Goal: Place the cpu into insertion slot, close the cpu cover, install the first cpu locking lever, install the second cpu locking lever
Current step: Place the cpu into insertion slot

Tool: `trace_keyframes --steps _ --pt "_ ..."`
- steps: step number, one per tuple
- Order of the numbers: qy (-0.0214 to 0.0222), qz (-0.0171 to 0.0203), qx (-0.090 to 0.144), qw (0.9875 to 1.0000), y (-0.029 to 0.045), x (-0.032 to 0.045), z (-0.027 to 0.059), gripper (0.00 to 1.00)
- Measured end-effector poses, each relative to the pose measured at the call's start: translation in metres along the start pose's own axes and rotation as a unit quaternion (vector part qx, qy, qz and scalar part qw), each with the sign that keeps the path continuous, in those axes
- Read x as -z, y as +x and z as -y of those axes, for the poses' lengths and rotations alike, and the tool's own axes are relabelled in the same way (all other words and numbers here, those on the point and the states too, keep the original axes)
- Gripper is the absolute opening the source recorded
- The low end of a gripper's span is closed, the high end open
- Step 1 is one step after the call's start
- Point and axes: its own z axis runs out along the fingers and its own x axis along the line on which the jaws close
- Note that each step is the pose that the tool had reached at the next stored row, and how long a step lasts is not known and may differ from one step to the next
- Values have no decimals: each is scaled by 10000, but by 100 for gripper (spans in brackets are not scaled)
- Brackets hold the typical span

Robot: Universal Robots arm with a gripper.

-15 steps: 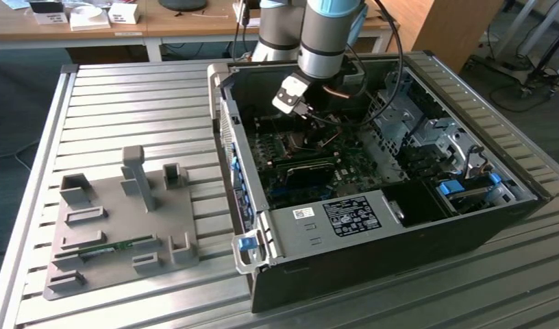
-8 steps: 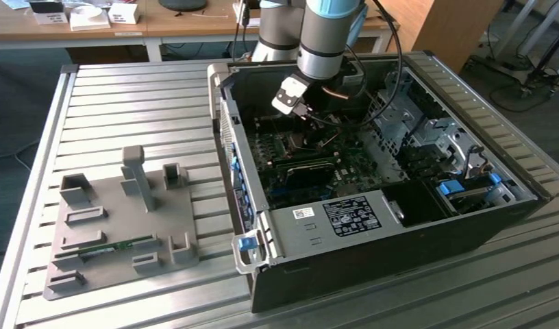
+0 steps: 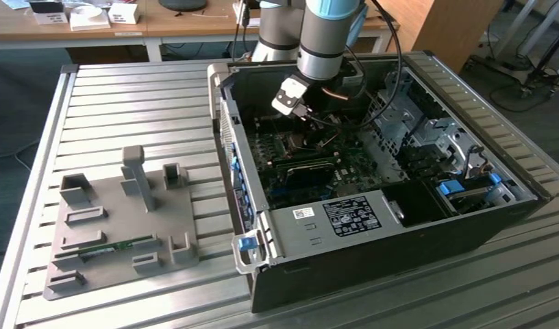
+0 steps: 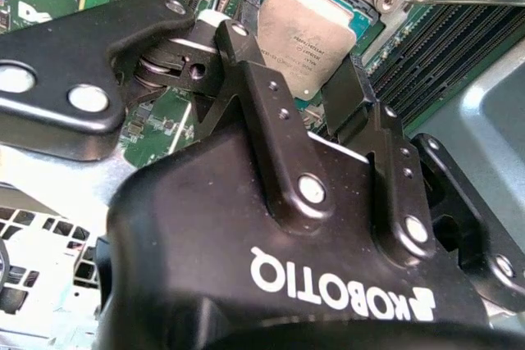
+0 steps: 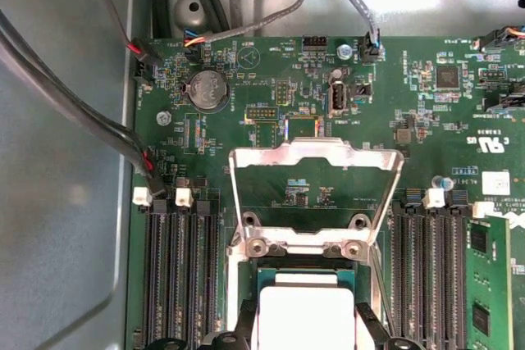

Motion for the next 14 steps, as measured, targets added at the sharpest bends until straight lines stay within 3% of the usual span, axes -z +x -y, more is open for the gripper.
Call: trace_keyframes --steps 14 --pt "1 2 0 10000 0 -25 8 54"
